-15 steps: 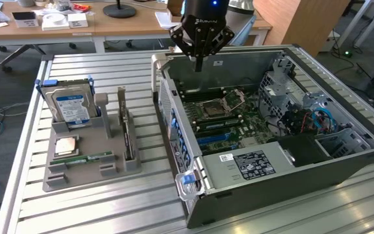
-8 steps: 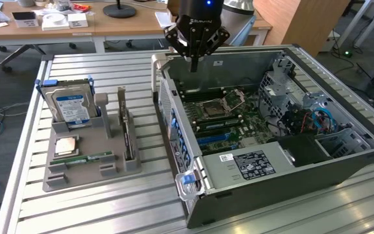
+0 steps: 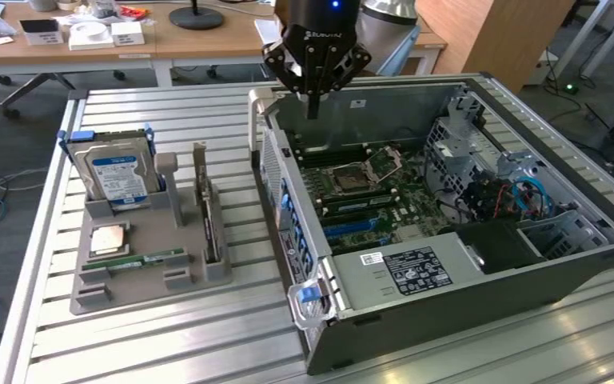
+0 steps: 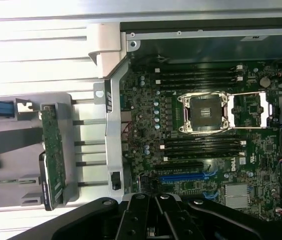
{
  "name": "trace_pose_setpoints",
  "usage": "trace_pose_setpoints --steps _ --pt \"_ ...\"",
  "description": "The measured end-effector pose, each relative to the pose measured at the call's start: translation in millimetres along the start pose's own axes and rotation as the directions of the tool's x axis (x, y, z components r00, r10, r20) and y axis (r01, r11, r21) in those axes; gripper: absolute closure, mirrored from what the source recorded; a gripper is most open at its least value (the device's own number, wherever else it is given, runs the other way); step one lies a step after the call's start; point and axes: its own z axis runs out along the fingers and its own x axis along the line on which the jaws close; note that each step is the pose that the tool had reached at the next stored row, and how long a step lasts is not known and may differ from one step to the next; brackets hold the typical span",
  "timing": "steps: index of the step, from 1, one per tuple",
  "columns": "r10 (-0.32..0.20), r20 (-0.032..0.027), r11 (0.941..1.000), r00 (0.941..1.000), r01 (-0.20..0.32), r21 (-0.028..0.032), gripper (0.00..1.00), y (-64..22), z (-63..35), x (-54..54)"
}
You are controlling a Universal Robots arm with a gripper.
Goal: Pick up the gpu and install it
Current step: 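Reach for the gpu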
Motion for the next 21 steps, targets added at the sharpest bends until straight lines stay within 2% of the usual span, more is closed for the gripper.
trace_pose_setpoints --steps 9,21 --pt "0.000 0.0000 1.0000 1.0000 0.000 0.0000 0.90 -0.6 -0.3 8.4" --pt "0.000 0.0000 1.0000 1.0000 0.000 0.0000 0.90 -1.9 -0.7 25.3"
